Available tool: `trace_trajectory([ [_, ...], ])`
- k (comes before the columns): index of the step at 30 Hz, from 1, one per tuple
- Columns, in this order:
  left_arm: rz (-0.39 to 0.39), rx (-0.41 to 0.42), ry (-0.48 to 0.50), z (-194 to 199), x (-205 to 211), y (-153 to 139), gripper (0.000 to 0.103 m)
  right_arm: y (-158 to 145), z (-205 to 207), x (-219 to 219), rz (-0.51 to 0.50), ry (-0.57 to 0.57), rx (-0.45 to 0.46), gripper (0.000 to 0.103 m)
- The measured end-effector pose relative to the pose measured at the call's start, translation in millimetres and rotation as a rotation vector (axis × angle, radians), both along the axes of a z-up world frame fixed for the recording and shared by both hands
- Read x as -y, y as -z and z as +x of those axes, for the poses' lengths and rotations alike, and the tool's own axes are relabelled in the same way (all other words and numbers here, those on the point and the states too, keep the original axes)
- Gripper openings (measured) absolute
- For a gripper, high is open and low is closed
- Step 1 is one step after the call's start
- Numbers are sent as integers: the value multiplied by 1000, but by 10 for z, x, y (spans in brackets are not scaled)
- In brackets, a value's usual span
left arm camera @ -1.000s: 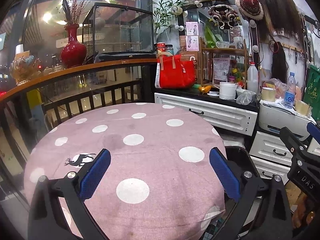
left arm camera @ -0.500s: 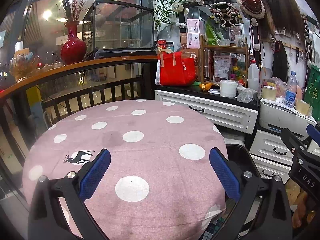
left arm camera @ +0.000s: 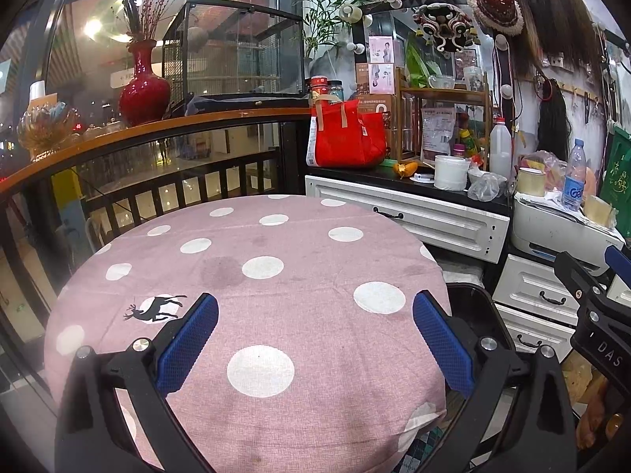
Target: Collect trash
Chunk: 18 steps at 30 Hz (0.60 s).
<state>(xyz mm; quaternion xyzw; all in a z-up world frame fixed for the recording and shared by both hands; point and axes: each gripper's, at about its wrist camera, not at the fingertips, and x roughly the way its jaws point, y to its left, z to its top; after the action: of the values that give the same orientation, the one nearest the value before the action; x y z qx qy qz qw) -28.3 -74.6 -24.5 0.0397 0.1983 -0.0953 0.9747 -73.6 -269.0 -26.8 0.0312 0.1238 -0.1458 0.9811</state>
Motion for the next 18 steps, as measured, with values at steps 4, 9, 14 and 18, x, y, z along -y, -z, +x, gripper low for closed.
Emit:
trace_trajectory([
  [4,2,0,0,1,2,3,98,2,-1,1,-1,-1,0,98],
  [9,2,-1,-1,1,4,6,98,9,1,-3,0,0,-2,98],
  [14,3,-1,0,-1,7,16,98,15,4,-2,0,0,-2,98],
  [18,2,-2,1,-3,9,19,98,16,4,-4,1,0,-3,98],
])
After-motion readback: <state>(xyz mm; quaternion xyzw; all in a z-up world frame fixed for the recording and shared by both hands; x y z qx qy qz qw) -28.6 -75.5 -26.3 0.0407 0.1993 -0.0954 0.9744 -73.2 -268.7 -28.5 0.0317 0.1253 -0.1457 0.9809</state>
